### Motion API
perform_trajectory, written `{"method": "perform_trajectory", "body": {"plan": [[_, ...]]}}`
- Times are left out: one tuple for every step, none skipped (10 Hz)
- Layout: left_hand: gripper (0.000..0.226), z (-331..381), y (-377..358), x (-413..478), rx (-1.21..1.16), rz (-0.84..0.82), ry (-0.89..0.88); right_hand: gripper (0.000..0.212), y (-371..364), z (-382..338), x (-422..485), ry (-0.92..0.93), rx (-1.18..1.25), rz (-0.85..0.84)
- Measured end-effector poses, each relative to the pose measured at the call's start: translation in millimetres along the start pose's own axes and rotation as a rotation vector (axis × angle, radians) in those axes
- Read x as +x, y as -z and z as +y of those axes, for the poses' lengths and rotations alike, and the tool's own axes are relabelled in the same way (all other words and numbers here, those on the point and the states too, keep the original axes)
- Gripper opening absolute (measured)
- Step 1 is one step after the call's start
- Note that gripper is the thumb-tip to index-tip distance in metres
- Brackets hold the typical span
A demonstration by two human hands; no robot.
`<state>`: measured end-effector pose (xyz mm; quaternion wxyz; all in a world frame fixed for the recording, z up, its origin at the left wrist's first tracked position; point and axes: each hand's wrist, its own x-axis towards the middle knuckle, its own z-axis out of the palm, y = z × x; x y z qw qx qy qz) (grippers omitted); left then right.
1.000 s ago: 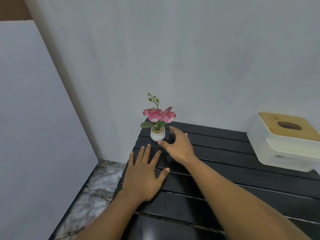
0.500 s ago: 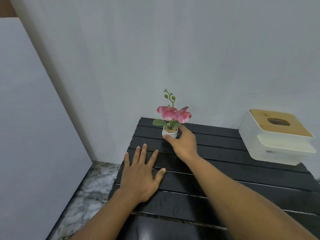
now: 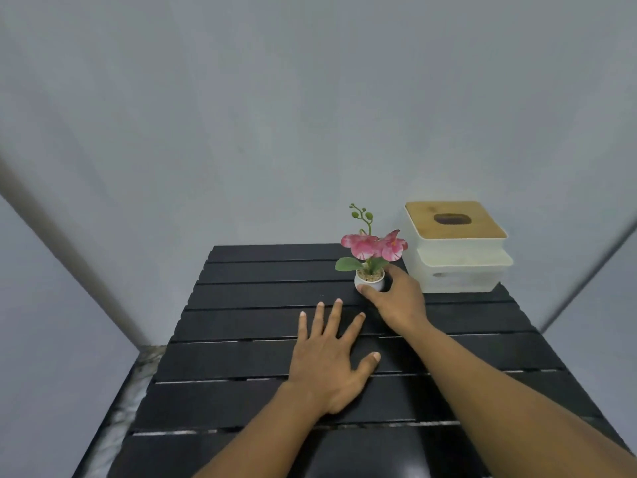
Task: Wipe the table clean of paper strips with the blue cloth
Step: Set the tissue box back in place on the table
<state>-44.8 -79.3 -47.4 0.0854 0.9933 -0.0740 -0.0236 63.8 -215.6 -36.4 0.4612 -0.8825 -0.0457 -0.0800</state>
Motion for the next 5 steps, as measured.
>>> {"method": "perform_trajectory", "body": {"plan": [[0.076,8.3,-4.6,2.7,0.033,0.008,0.019,0.038,1.6,6.6,1.8,0.006,0.018,-0.009],[0.076,8.3,-5.3,3.3,0.043,0.019,0.025,0.036,2.8,10.1,4.0,0.024,0.031,-0.017],[0.076,8.3,-7.7,2.3,0.050,0.025,0.033,0.041,3.5,10.8,0.8,0.014,0.016,-0.048],[0.076,8.6,-5.5,3.3,0.037,0.015,0.030,0.065,8.2,7.9,-5.6,-0.051,-0.019,-0.066],[0.070,9.0,1.2,-3.8,0.024,-0.021,0.028,0.080,15.4,1.4,-46.2,-0.159,-0.099,-0.081]]}}
